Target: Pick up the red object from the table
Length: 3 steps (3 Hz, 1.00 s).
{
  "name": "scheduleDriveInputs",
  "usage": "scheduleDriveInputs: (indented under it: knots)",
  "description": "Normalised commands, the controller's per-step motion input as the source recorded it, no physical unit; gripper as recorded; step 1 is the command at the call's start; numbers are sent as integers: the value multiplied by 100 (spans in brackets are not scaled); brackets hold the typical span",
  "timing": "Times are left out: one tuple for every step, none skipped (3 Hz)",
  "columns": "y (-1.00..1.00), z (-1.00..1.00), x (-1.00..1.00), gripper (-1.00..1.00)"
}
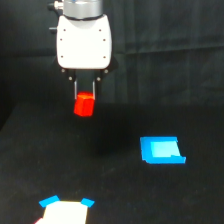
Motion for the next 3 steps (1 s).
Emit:
scheduleDriveInputs:
  knots:
    - [-47, 10, 36, -100]
    - [-35, 51, -71, -100]
    - [-61, -2, 21, -100]
